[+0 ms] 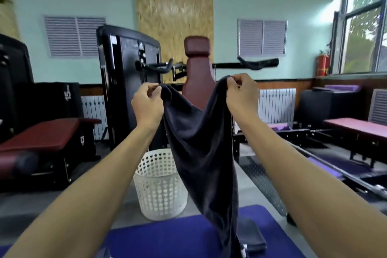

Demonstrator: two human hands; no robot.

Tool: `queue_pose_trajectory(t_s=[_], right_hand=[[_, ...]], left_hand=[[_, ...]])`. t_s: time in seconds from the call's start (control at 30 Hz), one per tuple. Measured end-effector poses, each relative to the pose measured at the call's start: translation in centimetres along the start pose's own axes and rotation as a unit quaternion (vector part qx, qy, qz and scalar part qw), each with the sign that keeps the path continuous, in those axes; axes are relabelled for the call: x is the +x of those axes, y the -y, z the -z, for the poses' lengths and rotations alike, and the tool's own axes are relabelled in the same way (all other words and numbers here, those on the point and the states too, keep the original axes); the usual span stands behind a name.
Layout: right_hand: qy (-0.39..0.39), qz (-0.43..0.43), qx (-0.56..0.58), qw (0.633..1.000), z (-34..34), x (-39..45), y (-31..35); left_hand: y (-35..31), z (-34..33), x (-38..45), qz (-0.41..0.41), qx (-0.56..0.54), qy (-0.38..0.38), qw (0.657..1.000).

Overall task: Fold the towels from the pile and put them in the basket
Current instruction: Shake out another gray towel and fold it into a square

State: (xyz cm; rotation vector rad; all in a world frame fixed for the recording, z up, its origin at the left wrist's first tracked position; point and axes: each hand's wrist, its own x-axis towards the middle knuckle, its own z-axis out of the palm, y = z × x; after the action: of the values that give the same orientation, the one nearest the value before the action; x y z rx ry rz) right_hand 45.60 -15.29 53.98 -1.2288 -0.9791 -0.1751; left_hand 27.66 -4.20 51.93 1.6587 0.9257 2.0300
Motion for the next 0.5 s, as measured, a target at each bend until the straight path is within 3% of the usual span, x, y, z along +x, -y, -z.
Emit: queue_pose_trajectory(t_s=[0.07,0.17,0.3,0.5], right_hand=[[-0.030,0.011,0.027,0.999,0.5,0.8,1.6],[-0.007,0.003,-0.025,1.000,1.3,0.8,1.6],[-0.052,-0.006,-0.030,0.998,2.5,0.7,1.1],[-0.061,-0.002,-0.056,0.997,3.0,1.9,1.4]], left_hand=[[-1.4,0.3,0.7,-0.056,0.007,0.019,0.998],[-1.6,0.8,0.9,-0.115,0.156,0.144,0.970],[-2.4,2.1,1.3,-0.050,0.084,0.032,0.995],[-2.2,2.2,2.6,-0.041,0.079,0.000,0.996]])
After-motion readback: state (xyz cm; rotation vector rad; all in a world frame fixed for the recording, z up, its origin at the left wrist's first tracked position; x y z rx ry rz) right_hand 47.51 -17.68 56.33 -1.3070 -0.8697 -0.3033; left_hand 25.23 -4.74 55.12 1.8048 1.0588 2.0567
